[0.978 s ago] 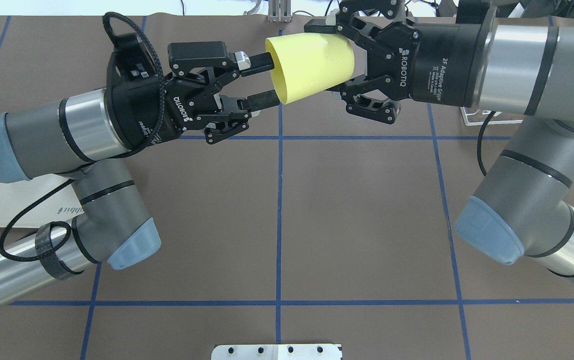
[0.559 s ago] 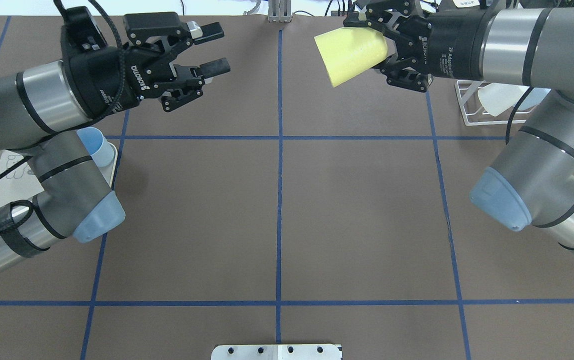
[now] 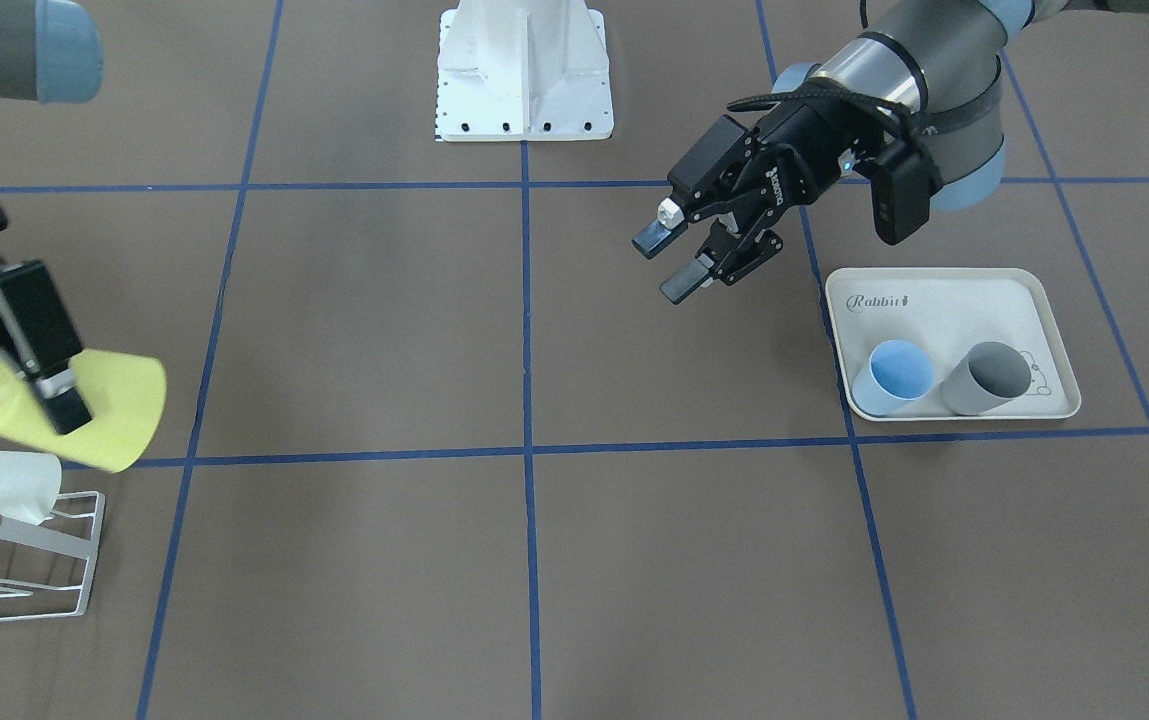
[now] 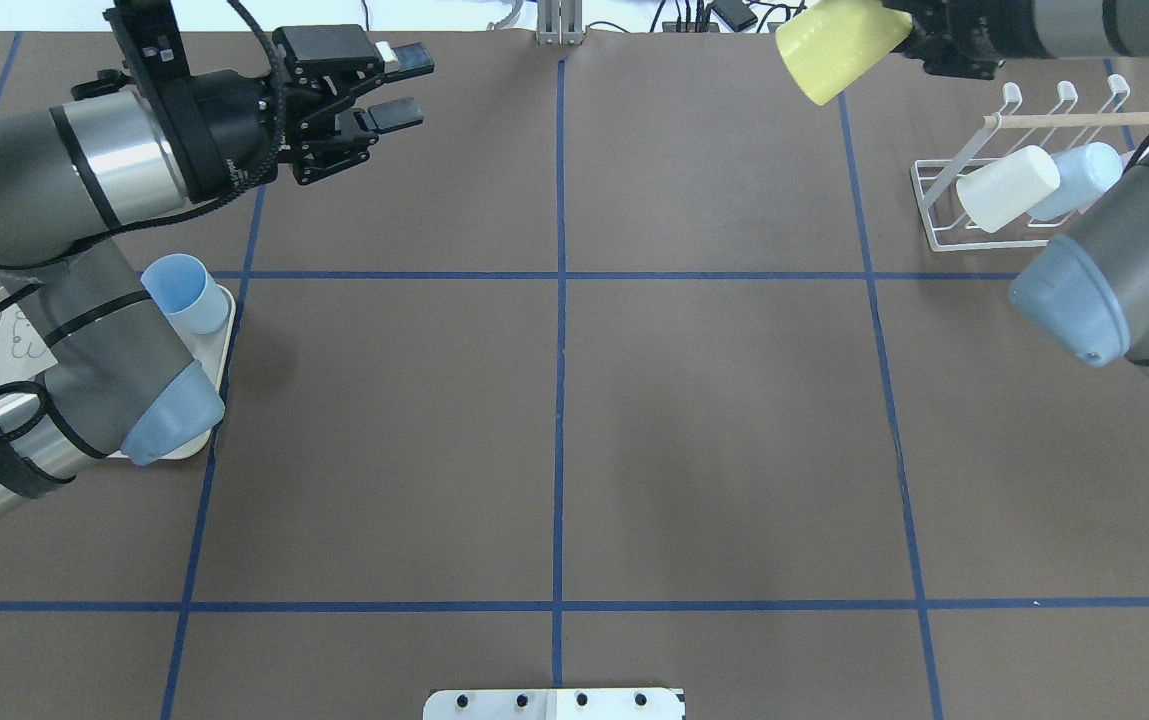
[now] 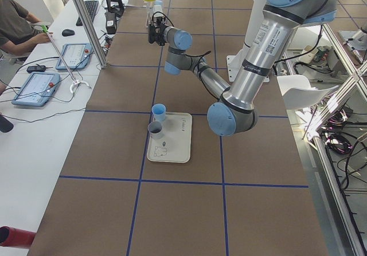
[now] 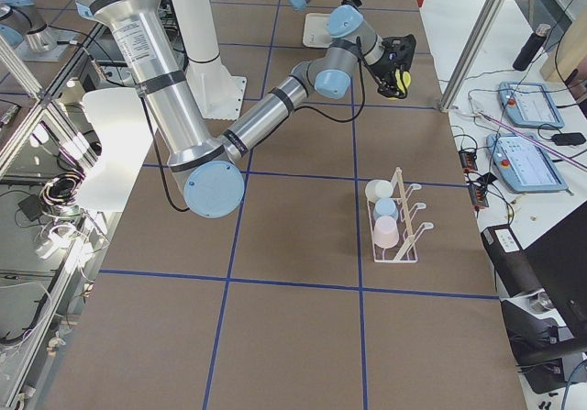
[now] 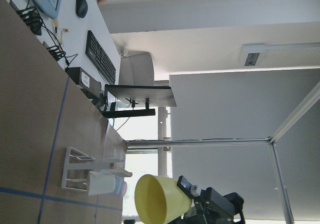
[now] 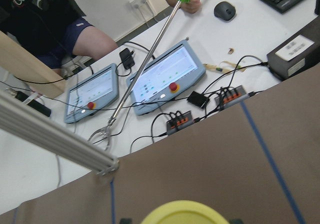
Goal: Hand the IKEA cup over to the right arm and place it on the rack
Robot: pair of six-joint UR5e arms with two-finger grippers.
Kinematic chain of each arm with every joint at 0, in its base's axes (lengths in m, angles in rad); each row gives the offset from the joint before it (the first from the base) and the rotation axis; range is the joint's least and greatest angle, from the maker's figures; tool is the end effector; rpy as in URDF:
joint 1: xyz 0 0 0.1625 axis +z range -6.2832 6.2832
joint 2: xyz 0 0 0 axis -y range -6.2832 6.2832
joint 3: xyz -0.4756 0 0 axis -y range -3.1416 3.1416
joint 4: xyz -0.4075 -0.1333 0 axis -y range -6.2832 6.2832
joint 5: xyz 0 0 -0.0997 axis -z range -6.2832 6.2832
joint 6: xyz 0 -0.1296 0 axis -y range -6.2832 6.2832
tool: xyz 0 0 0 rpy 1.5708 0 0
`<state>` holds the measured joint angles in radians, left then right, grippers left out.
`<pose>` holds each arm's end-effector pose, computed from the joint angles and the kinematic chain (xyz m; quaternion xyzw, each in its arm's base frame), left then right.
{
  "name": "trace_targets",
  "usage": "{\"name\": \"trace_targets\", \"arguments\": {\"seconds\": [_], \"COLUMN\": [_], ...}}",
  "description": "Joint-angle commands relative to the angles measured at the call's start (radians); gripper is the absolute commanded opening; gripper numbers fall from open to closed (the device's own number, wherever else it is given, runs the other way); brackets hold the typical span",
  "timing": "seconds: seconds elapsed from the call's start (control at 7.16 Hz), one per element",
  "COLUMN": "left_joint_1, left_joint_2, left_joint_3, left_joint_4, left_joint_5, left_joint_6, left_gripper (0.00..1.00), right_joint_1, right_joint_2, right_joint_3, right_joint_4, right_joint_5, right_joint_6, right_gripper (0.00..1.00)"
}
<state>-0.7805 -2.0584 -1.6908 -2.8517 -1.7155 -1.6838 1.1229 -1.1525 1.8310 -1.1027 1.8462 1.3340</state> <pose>0.3798 -0.5374 0.2153 0.2246 0.7772 -0.1999 0.5527 -0.1997 -0.6420 0.3018 0.2481 -0.4903 0.2895 0.7837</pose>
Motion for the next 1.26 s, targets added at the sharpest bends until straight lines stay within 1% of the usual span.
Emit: {"name": "trace_targets", "arguments": {"seconds": [0.0,0.14,0.28,0.42,0.56,0.7,0.84,1.12], "left_joint_1": [-0.002,0.004,0.007,0.007,0.009,0.012,0.012,0.012], "left_joint_2": [-0.021,-0.025,-0.025,-0.026,-0.026,-0.029,-0.051,-0.057], "left_joint_3": [-0.003,0.0,0.006,0.006,0.01,0.013,0.037,0.042], "left_joint_4": [0.031,0.032,0.035,0.037,0.037,0.037,0.035,0.035], "left_joint_5": [0.005,0.005,0.007,0.007,0.007,0.008,0.011,0.01], "left_joint_6": [0.056,0.055,0.058,0.058,0.058,0.058,0.056,0.053], "left_gripper": [0.71,0.71,0.71,0.71,0.71,0.72,0.73,0.73], "right_joint_1": [0.11,0.13,0.127,0.124,0.101,0.088,0.069,0.061], "right_joint_2": [0.02,0.028,0.037,0.086,0.094,0.1,0.099,0.065], "right_joint_3": [-0.183,-0.253,-0.316,-0.387,-0.432,-0.435,-0.437,-0.424], "right_joint_4": [-0.017,-0.014,-0.011,-0.009,-0.006,-0.006,-0.006,-0.003], "right_joint_5": [-0.007,-0.009,-0.012,-0.012,-0.039,-0.067,-0.087,-0.094], "right_joint_6": [-0.195,-0.275,-0.294,-0.294,-0.294,-0.294,-0.294,-0.294], "right_gripper": [0.0,0.0,0.0,0.0,0.0,0.0,0.0,0.0]}}
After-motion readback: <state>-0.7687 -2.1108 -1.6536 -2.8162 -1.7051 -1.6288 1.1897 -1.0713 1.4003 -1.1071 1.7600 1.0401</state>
